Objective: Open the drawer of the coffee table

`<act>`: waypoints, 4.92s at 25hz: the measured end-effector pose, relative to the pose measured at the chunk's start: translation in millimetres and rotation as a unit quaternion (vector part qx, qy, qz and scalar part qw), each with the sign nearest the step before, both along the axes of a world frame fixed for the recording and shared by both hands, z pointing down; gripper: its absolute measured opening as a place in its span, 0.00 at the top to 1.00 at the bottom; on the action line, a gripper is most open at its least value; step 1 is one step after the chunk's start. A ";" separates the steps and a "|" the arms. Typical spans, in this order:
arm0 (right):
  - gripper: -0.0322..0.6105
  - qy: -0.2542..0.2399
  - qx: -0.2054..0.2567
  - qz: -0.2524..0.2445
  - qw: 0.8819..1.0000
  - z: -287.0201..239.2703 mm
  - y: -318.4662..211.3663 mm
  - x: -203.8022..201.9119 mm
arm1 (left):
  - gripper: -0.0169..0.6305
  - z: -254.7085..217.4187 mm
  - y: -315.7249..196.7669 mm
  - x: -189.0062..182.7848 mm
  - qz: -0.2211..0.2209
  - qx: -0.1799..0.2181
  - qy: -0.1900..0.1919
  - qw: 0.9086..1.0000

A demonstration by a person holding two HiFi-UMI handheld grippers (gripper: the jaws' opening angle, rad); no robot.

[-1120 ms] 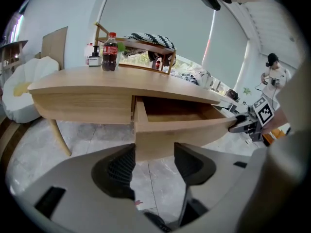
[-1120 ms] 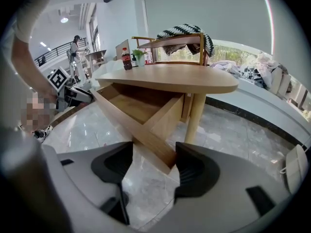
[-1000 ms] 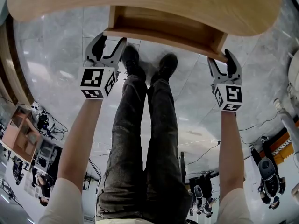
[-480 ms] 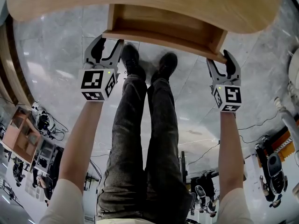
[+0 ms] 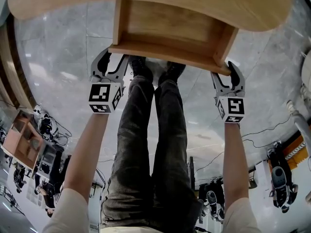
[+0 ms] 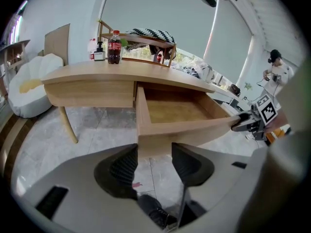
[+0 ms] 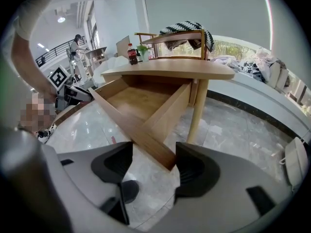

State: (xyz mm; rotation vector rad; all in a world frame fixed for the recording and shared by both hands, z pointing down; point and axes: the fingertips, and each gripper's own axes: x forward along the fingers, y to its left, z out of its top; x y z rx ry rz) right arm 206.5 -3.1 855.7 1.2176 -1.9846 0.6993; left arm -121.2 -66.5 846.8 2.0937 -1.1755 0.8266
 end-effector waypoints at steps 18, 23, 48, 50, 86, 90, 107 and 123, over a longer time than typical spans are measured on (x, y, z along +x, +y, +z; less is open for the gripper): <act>0.50 0.005 -0.008 -0.009 1.000 25.3 1.6 -1.4 | 0.61 25.8 2.7 0.3 -0.004 -0.019 -0.016 1.000; 0.50 0.004 -0.005 -0.009 1.000 26.1 0.3 0.3 | 0.60 26.7 1.1 1.5 -0.002 -0.010 -0.014 1.000; 0.59 0.001 -0.042 0.038 0.998 -101.6 15.6 13.0 | 0.65 -102.9 13.2 12.4 0.037 -0.019 -0.035 0.999; 0.62 -0.001 -0.014 0.040 0.999 -131.1 -4.0 12.8 | 0.68 -133.0 -2.8 23.1 0.036 0.005 -0.024 0.999; 0.91 -0.038 0.167 0.023 0.985 -534.9 7.8 -6.5 | 0.92 -560.3 13.5 18.0 0.022 0.192 0.024 0.981; 0.92 -0.026 0.192 0.025 0.981 -560.6 21.6 -22.3 | 0.94 -578.6 31.2 1.3 0.036 0.206 0.036 0.977; 0.92 -0.021 0.277 0.106 0.955 -652.1 144.6 -79.0 | 0.94 -644.2 128.5 -46.0 0.109 0.263 0.079 0.955; 0.92 -0.026 0.289 0.088 0.953 -685.3 190.4 -31.9 | 0.94 -686.0 172.9 -8.3 0.065 0.286 0.077 0.953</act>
